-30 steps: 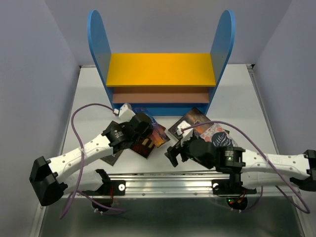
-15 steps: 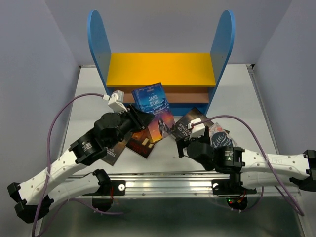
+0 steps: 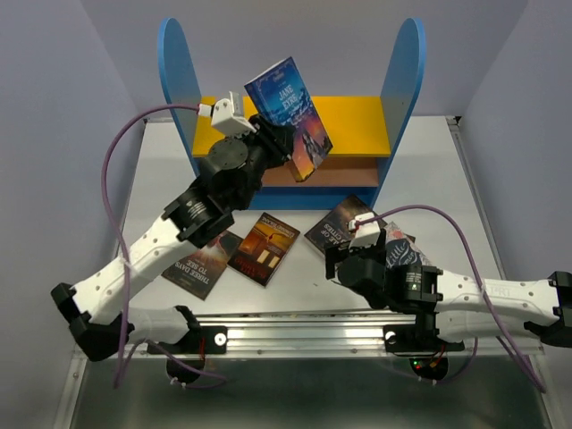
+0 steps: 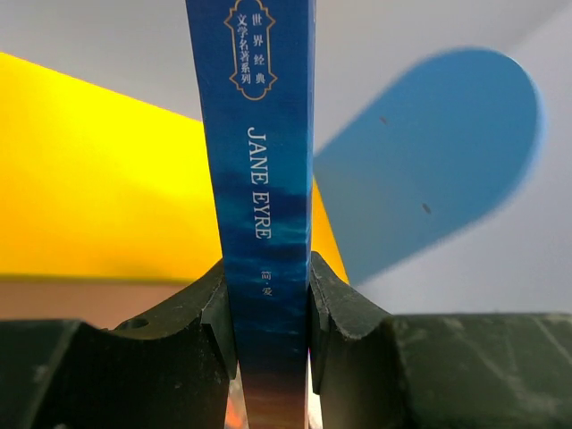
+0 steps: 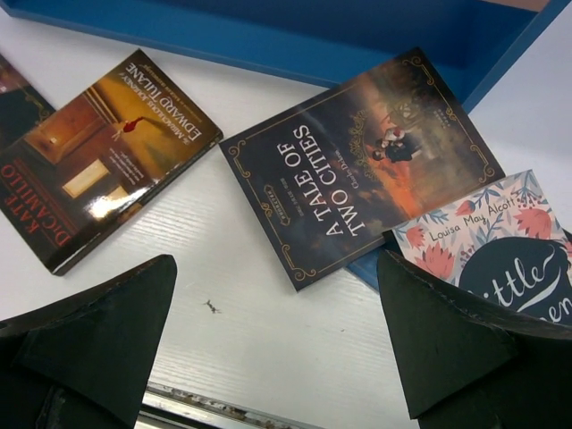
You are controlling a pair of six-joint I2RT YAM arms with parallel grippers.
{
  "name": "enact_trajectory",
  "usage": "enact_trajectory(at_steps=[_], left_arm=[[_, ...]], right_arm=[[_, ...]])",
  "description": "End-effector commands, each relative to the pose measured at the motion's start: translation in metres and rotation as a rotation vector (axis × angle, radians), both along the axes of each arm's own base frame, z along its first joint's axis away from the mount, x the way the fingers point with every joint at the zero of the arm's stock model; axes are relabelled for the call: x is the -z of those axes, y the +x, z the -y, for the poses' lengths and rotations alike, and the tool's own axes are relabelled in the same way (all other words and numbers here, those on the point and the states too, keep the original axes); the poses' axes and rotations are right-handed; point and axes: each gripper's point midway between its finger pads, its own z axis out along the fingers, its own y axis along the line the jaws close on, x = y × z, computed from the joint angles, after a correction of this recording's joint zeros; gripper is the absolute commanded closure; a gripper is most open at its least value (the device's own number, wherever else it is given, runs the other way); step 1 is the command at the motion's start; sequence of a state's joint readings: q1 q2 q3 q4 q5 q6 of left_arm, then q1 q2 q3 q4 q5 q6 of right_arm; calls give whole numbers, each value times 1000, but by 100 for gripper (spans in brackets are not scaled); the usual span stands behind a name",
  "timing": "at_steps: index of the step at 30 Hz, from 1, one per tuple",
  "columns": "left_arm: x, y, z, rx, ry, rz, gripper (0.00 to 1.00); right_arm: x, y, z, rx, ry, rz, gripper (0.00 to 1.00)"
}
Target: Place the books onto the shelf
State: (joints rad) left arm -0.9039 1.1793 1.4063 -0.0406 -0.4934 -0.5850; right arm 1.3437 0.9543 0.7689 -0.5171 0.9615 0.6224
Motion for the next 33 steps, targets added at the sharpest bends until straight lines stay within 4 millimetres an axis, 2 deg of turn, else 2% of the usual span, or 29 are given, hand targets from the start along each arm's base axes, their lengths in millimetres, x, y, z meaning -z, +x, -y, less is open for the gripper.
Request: enact_trajectory(at_steps=[1,3,7,10,13,15,16,20,22,27,33], left_arm=[[-89,38,-42,-212,-369,156,100],[-83,58,-51,-339,-405,132,100],[-72,79,-67,-483,-544,104,100],[-62,87,-75,-565,-591,95,100],[-56,95,-79,-609,-611,85,100],[-45,100,-85,-641,-646,60,100],[-33,104,-87,-656,-625,26,100],[-12,120,-102,-672,-670,-23,100],[0,125,-101,-665,-662,-54,100],[10,131,-101,-648,-665,-86,100],[34,135,-97,-666,-682,-160,100]], right_arm=[[-14,10,1,64,42,26,0],[-15,13,0,67,33,24,0],[-10,11,-4,44,35,-4,0],[-6,13,-3,46,41,-24,0],[-6,15,-3,48,35,-27,0],[-7,17,-2,55,34,-26,0],[-7,17,-2,51,35,-28,0],[-6,17,-3,45,32,-37,0],[-7,17,-4,43,37,-38,0],[-8,18,-5,39,46,-42,0],[-8,19,-9,30,46,-43,0]])
